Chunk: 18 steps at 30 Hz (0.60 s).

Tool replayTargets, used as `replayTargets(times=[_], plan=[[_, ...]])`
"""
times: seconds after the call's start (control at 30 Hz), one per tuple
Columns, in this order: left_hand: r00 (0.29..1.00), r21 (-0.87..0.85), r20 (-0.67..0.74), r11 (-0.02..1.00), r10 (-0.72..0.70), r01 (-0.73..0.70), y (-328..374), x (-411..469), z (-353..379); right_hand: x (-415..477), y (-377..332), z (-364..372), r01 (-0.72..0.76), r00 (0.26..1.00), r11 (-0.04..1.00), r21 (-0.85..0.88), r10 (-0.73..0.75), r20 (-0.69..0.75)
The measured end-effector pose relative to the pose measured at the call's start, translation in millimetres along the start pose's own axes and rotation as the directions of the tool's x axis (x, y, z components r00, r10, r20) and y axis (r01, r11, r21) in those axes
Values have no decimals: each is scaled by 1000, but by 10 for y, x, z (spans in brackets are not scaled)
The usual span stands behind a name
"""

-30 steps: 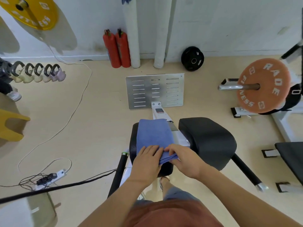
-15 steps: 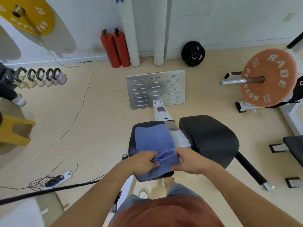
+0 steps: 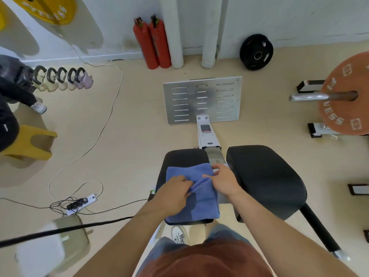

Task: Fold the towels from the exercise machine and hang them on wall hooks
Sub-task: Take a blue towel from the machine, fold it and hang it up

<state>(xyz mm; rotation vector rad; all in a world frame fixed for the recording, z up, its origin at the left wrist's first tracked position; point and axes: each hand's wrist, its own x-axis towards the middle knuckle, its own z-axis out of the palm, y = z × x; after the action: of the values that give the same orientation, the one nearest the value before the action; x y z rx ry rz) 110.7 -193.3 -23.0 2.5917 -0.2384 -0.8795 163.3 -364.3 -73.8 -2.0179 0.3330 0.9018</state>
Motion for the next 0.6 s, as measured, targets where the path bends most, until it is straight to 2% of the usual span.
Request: replayTargets(times=[0.1, 0.2, 0.27, 0.33, 0.47, 0.53, 0.6], plan=[[999, -35, 19, 998, -47, 47, 10, 48, -47, 105, -114, -7, -56, 998, 992, 116, 51, 40], [992, -180, 90, 979, -83, 98, 10, 45, -185, 71, -216, -134, -109, 978, 983, 147, 79, 194], [990, -285, 97, 950, -107, 130, 42, -14, -325, -43, -332, -255, -82, 959, 979, 187, 27, 281], [991, -396, 14, 910, -130, 125, 94, -103, -503, -200, -502, -379, 6, 950, 972, 236, -79, 301], [978, -603, -193, 796, -75, -58, 232, -269, -853, -554, -909, -583, 217, 898, 930, 295, -309, 313], [968, -635, -251, 758, -21, -149, 282, -335, -990, -706, -1060, -642, 309, 859, 900, 307, -403, 317], [951, -592, -308, 782, 7, -197, 326, -410, -1086, -846, -1163, -680, 360, 848, 885, 294, -442, 294]])
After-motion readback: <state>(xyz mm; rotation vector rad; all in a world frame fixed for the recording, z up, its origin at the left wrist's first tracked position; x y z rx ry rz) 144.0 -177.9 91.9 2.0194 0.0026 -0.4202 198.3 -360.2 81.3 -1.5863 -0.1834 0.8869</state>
